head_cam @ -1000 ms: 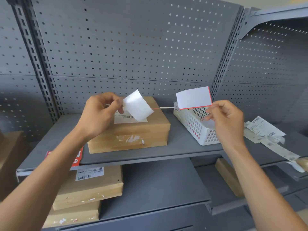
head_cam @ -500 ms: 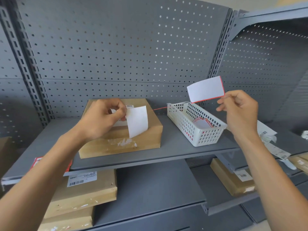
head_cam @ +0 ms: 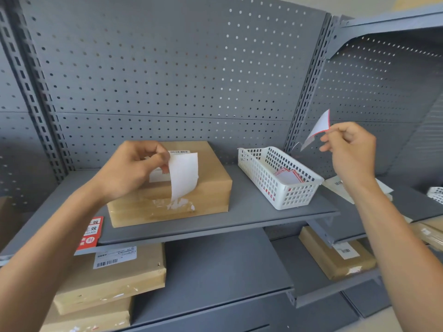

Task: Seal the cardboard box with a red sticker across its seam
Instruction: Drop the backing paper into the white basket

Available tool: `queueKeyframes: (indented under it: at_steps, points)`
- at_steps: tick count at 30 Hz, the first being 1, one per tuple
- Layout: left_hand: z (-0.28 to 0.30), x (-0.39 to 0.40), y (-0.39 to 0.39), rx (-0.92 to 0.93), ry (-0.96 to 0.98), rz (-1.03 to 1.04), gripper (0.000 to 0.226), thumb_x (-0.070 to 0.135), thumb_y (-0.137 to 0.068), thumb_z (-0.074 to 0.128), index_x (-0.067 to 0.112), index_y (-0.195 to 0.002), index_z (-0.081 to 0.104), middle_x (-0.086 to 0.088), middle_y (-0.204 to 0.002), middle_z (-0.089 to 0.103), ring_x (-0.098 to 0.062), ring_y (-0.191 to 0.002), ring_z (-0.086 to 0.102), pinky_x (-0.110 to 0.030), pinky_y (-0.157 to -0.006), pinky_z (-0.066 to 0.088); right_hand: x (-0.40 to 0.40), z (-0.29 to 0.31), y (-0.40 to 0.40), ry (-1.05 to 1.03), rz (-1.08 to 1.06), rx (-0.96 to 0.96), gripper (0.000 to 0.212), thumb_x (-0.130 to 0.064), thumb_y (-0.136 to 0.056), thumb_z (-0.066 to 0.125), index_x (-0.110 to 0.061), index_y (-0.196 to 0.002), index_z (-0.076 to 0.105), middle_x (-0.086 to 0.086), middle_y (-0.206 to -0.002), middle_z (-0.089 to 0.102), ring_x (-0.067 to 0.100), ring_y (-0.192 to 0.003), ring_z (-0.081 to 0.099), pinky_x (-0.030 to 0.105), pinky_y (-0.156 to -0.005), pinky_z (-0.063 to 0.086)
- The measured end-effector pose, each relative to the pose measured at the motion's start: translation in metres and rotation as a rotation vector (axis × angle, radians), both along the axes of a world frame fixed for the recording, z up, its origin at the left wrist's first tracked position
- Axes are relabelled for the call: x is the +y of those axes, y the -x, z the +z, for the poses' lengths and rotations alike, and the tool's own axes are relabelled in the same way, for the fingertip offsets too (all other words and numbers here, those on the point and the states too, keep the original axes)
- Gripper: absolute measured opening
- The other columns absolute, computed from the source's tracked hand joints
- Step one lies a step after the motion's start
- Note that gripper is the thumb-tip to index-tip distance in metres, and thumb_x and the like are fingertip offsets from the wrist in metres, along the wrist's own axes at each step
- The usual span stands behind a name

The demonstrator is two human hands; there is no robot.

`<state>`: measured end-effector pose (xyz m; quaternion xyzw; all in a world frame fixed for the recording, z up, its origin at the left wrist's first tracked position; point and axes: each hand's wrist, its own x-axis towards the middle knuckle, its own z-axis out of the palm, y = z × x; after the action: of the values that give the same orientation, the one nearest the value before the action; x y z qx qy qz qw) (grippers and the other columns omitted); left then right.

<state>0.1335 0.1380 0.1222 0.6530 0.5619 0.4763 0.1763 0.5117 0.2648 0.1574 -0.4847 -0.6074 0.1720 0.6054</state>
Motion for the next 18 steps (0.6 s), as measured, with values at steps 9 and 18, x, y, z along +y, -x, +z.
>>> queueKeyframes:
  at_steps: [9, 18]
  points:
    - [-0.004, -0.002, 0.010, -0.098, -0.131, 0.049, 0.035, 0.002, -0.101, 0.053, 0.013, -0.072, 0.069, 0.011, -0.070, 0.071, 0.000, -0.069, 0.058, -0.009, -0.070, 0.045, 0.011, -0.037, -0.002, 0.284, 0.028, -0.156, 0.020, -0.015, -0.090, 0.064, -0.025, -0.077, 0.074, -0.008, -0.069, 0.067, 0.005, -0.065, 0.057, 0.028, -0.068, 0.045]
    - [-0.007, -0.013, 0.006, -0.085, -0.143, 0.086, 0.035, -0.004, -0.098, 0.051, 0.010, -0.071, 0.067, 0.018, -0.067, 0.070, 0.005, -0.066, 0.057, -0.004, -0.067, 0.043, 0.008, -0.030, -0.014, 0.406, -0.025, -0.351, 0.012, -0.013, -0.083, 0.073, -0.003, -0.082, 0.080, 0.016, -0.077, 0.073, 0.016, -0.070, 0.058, 0.028, -0.066, 0.046]
